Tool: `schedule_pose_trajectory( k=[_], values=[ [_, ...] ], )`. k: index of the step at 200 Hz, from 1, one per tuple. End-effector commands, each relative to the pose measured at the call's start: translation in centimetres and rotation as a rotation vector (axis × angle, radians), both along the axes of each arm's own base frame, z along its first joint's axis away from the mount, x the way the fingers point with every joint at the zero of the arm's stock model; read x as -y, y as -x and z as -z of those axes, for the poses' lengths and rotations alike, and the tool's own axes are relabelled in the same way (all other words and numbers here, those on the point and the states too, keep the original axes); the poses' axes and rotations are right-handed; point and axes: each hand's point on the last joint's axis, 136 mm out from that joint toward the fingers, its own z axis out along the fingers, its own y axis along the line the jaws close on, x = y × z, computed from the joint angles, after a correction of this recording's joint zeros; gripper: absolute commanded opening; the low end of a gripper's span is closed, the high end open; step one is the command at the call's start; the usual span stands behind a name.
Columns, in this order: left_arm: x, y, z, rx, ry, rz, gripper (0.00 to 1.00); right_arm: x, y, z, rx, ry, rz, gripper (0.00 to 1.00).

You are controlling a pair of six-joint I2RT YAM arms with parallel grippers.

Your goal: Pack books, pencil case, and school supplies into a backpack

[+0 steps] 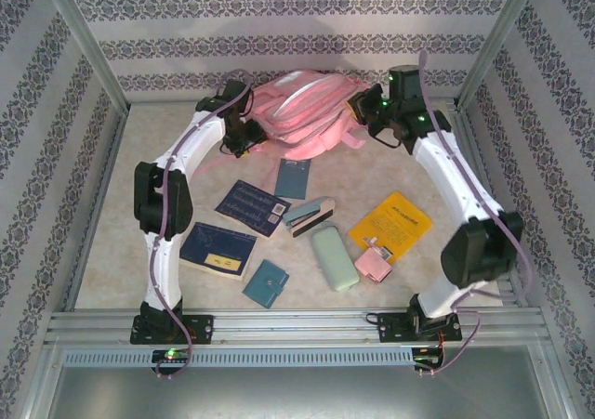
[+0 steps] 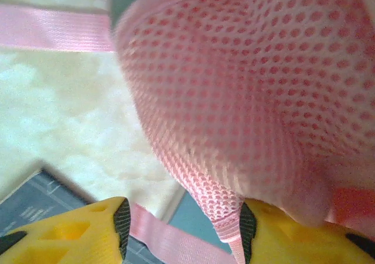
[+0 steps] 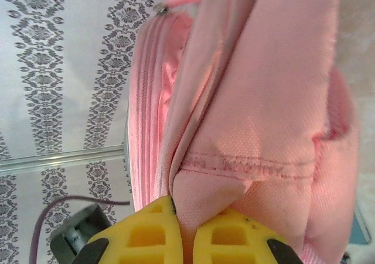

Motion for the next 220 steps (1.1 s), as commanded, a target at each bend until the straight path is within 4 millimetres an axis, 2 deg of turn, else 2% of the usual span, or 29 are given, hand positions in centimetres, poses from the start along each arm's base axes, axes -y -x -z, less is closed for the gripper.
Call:
schedule_pose_trajectory(
  k=[1, 24, 43, 48, 63, 70, 84, 93, 105, 120, 135, 141, 153, 166, 181, 199, 213, 220],
  values=[
    [1.3, 0.0, -4.6, 0.102, -0.002, 0.073, 0.58, -2.3, 4.1, -2.5, 0.088, 0.019, -0.100, 0.00],
    [-1.6, 1.2, -5.7, 0.101, -0.105, 0.042, 0.62, -5.2, 6.7, -1.7, 0.071, 0.074, -0.208, 0.00],
    [-3.8, 3.2, -6.4, 0.093, -0.127, 0.003, 0.64, -8.1, 9.2, -1.0, 0.041, 0.176, -0.340, 0.01],
    [-4.5, 3.9, -6.5, 0.091, -0.136, -0.012, 0.65, -8.9, 9.8, -0.8, 0.043, 0.202, -0.376, 0.07],
    [-6.2, 6.0, -7.0, 0.103, -0.142, -0.064, 0.67, -12.1, 11.6, -0.6, 0.071, 0.246, -0.535, 0.35],
    [-7.0, 7.2, -6.5, 0.090, -0.149, -0.090, 0.68, -13.5, 12.4, -0.3, 0.082, 0.261, -0.618, 0.45],
    [-9.2, 9.2, -6.6, 0.087, -0.171, -0.159, 0.69, -16.0, 14.1, -0.3, 0.119, 0.282, -0.790, 0.63],
    [-10.6, 10.2, -6.6, 0.087, -0.185, -0.208, 0.69, -17.3, 15.3, 0.1, 0.123, 0.291, -0.914, 0.64],
    [-12.0, 11.3, -6.7, 0.090, -0.191, -0.247, 0.69, -18.2, 17.1, 0.8, 0.126, 0.334, -1.046, 0.66],
    [-13.2, 12.2, -6.9, 0.087, -0.216, -0.265, 0.69, -18.4, 18.2, 0.7, 0.166, 0.319, -1.085, 0.73],
    [-13.5, 13.0, -6.9, 0.069, -0.234, -0.262, 0.70, -18.3, 19.3, 0.8, 0.184, 0.307, -1.132, 0.75],
    [-13.6, 13.2, -6.9, 0.058, -0.238, -0.264, 0.70, -18.1, 19.9, 1.1, 0.195, 0.329, -1.154, 0.78],
    [-13.4, 13.5, -6.8, 0.049, -0.228, -0.255, 0.69, -17.4, 20.4, 1.7, 0.212, 0.395, -1.165, 0.78],
    [-12.5, 13.7, -6.6, 0.041, -0.196, -0.228, 0.68, -15.7, 19.2, 2.3, 0.215, 0.503, -1.082, 0.74],
    [-11.6, 14.0, -5.9, 0.014, -0.170, -0.206, 0.68, -12.1, 15.2, 3.5, 0.158, 0.655, -0.867, 0.70],
    [-10.4, 14.6, -4.7, -0.016, -0.150, -0.181, 0.68, -9.2, 11.0, 4.2, 0.090, 0.587, -0.674, 0.60],
    [-9.5, 15.2, -3.8, -0.044, -0.132, -0.165, 0.67, -8.1, 8.1, 5.0, 0.103, 0.577, -0.586, 0.60],
    [-9.2, 15.6, -3.3, -0.060, -0.122, -0.161, 0.67, -8.2, 6.9, 5.5, 0.118, 0.571, -0.578, 0.62]
  ],
)
